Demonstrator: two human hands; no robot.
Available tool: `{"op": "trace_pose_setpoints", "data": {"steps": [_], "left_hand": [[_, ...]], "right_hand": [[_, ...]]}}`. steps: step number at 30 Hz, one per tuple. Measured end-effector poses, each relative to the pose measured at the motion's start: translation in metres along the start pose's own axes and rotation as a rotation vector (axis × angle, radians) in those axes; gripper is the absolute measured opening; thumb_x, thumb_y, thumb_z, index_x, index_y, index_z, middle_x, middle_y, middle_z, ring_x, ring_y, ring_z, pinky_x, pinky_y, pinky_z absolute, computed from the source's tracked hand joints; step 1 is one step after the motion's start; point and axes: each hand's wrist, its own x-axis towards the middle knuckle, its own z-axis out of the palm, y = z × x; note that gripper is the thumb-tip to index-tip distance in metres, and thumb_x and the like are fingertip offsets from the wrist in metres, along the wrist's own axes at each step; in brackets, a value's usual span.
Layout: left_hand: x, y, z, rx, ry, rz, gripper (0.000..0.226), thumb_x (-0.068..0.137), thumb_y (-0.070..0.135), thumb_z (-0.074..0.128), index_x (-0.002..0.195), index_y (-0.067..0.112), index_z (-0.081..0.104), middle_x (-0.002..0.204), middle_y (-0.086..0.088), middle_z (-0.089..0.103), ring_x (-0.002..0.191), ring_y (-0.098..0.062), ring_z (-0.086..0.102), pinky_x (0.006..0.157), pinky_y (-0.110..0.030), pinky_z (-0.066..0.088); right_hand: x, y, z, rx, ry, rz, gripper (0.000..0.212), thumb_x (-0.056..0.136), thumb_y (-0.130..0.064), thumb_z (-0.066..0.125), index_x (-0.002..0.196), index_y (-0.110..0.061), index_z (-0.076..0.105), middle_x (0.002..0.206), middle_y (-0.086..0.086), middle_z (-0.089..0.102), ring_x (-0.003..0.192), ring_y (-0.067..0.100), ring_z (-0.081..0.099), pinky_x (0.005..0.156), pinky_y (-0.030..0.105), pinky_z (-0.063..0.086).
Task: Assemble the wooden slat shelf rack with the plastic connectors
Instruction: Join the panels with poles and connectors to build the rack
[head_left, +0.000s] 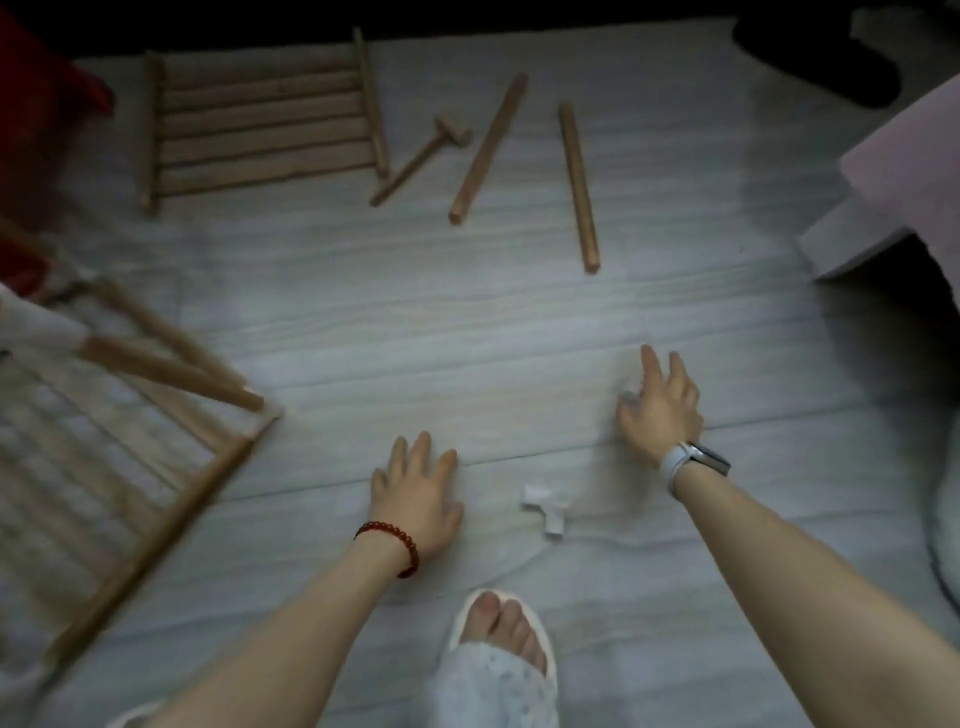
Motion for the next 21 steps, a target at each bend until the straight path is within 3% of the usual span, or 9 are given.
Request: {"op": "trace_pose_setpoints", "data": {"steps": [4, 8, 10, 12, 14, 16, 21], "left_hand": [[0.015, 0.035, 0.005, -0.015, 0.09, 0.237, 0.07, 0.09, 0.054, 0.046, 0.148, 0.031, 0.015, 0.157, 0.002, 0.005, 0.144, -0.021, -0.001, 0.115, -0.04, 0.005], [0.027, 0.072, 0.016, 0.006, 0.085, 0.384, 0.057, 0.087, 0.047, 0.055, 0.138, 0.027, 0.04, 0.149, -0.002, 0.023, 0.136, -0.024, 0.019, 0.104, -0.036, 0.026], [0.029, 0.081, 0.019, -0.069, 0.073, 0.344, 0.042, 0.09, 0.037, 0.056, 0.128, 0.019, 0.05, 0.141, -0.005, 0.03, 0.129, -0.025, 0.028, 0.094, -0.033, 0.035], [0.028, 0.081, 0.02, -0.151, 0.049, 0.307, 0.034, 0.093, 0.03, 0.053, 0.123, 0.015, 0.052, 0.132, -0.007, 0.034, 0.121, -0.026, 0.036, 0.085, -0.032, 0.039], [0.023, 0.075, 0.017, -0.169, 0.048, 0.296, 0.027, 0.095, 0.028, 0.049, 0.117, 0.014, 0.053, 0.123, -0.008, 0.04, 0.112, -0.028, 0.044, 0.081, -0.033, 0.041], [0.012, 0.062, 0.008, -0.245, 0.075, 0.213, 0.023, 0.095, 0.027, 0.048, 0.111, 0.012, 0.055, 0.116, -0.009, 0.05, 0.106, -0.029, 0.05, 0.08, -0.03, 0.043], [-0.032, 0.012, -0.056, -0.473, 0.288, 0.052, 0.024, 0.092, 0.03, 0.056, 0.105, 0.011, 0.062, 0.092, -0.006, 0.063, 0.093, -0.024, 0.059, 0.068, -0.023, 0.035]], "right_hand": [[0.017, -0.004, 0.017, -0.11, -0.036, -0.134, 0.045, 0.091, -0.016, 0.05, 0.136, -0.01, 0.041, 0.142, 0.016, 0.035, 0.124, 0.038, 0.032, 0.097, 0.042, 0.032], [-0.003, 0.004, 0.037, -0.009, 0.019, -0.25, 0.032, 0.091, -0.008, 0.054, 0.121, 0.003, 0.053, 0.129, 0.025, 0.041, 0.115, 0.041, 0.038, 0.095, 0.035, 0.03], [-0.013, 0.004, 0.034, 0.217, 0.04, -0.186, 0.031, 0.088, -0.004, 0.059, 0.116, 0.006, 0.056, 0.125, 0.025, 0.041, 0.113, 0.038, 0.044, 0.096, 0.024, 0.03], [-0.02, -0.003, 0.027, 0.506, 0.027, -0.054, 0.023, 0.084, 0.001, 0.061, 0.107, 0.001, 0.062, 0.112, 0.018, 0.05, 0.105, 0.032, 0.051, 0.087, 0.015, 0.034], [-0.031, -0.019, 0.014, 0.931, -0.115, 0.135, 0.012, 0.085, 0.002, 0.058, 0.09, -0.008, 0.064, 0.092, 0.007, 0.057, 0.093, 0.024, 0.055, 0.08, 0.023, 0.045], [-0.042, -0.038, -0.002, 1.331, -0.281, 0.283, 0.012, 0.089, 0.001, 0.054, 0.086, -0.007, 0.061, 0.09, 0.007, 0.057, 0.09, 0.02, 0.055, 0.081, 0.032, 0.051], [-0.07, -0.101, -0.044, 1.579, -0.512, 0.251, 0.017, 0.095, -0.013, 0.044, 0.093, -0.005, 0.06, 0.094, 0.014, 0.064, 0.087, 0.023, 0.06, 0.079, 0.032, 0.051]]}}
